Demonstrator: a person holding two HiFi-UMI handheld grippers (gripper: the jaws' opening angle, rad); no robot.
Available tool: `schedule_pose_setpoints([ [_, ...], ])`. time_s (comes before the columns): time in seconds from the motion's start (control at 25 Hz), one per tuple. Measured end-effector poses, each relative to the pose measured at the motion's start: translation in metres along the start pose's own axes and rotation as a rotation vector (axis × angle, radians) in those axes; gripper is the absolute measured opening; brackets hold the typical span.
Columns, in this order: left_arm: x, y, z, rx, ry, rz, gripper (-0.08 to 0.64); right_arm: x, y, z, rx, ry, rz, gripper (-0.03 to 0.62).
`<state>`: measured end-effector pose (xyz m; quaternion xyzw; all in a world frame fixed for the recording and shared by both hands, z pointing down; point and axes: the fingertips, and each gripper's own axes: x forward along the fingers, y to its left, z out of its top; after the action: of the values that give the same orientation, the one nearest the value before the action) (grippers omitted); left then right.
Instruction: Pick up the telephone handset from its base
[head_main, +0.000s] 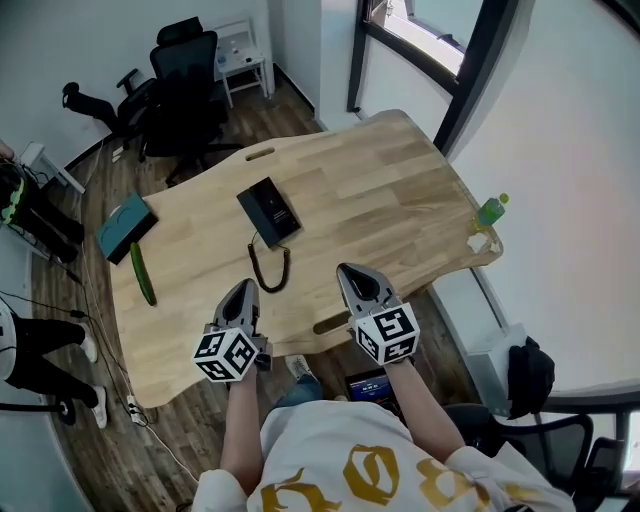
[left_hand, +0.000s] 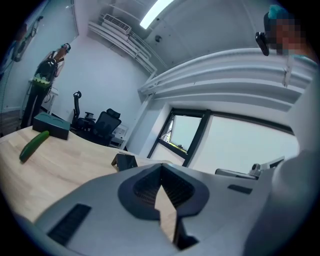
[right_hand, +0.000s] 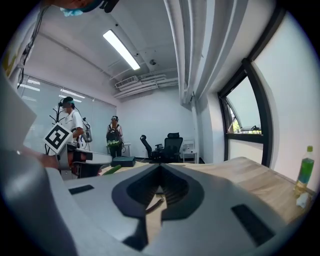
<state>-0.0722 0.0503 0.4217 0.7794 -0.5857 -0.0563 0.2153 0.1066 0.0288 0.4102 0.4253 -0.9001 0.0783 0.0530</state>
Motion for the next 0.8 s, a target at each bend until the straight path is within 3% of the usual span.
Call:
schedule_pose_setpoints([
  [0.44, 0.092, 0.073, 0.048, 0.018, 0.054, -0.069, 0.006, 0.121, -0.015, 0.005, 0.010, 0.063, -0.063, 0.005],
  [0.8, 0.117, 0.097, 0.052, 0.008, 0.076, -0.101, 0.006, 0.147, -0.016, 0.001, 0.037, 0.093, -0.089, 0.005],
])
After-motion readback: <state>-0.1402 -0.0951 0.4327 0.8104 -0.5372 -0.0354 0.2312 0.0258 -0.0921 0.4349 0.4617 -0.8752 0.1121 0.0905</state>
